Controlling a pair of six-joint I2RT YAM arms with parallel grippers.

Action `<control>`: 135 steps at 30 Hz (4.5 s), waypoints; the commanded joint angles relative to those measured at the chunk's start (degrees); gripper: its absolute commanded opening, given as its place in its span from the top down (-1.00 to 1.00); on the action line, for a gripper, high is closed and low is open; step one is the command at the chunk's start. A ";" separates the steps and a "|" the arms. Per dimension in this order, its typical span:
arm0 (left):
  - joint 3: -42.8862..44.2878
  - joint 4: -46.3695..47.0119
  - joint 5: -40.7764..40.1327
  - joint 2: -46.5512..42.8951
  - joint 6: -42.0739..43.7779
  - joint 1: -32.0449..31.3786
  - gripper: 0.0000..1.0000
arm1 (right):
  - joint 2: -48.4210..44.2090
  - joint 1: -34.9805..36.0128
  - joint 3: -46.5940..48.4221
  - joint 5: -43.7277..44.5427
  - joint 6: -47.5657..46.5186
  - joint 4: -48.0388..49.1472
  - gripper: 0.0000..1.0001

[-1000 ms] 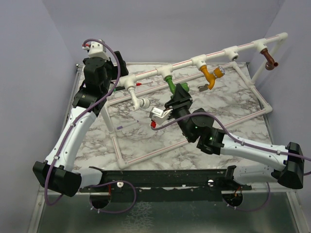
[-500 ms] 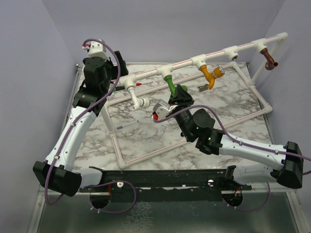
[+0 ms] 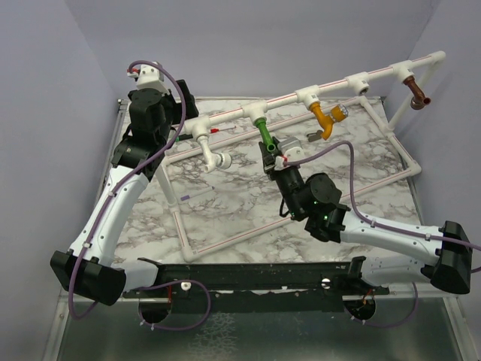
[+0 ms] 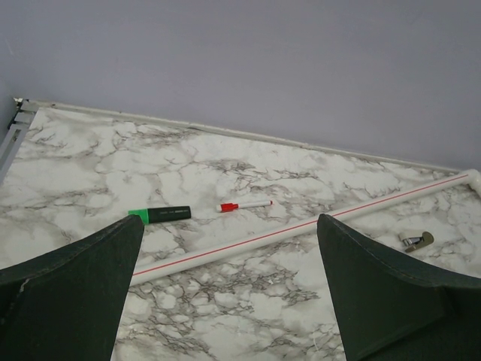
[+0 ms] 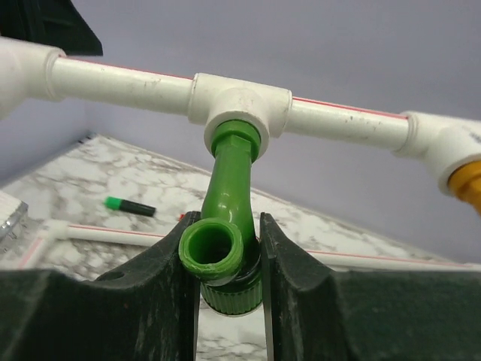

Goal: Install the water faucets

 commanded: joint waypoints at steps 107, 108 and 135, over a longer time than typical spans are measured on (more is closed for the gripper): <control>-3.68 -11.34 4.91 3.63 0.34 -1.36 -0.98 | -17.75 0.64 5.49 -18.35 -42.69 -40.34 -0.61; -3.68 -11.37 4.92 3.67 0.34 -1.36 -0.98 | -17.18 0.64 5.06 -17.56 -45.12 -38.91 -0.62; -3.68 -11.34 5.01 3.53 0.43 -1.36 -0.98 | -1.84 0.64 0.92 -7.35 -76.88 -15.05 -0.42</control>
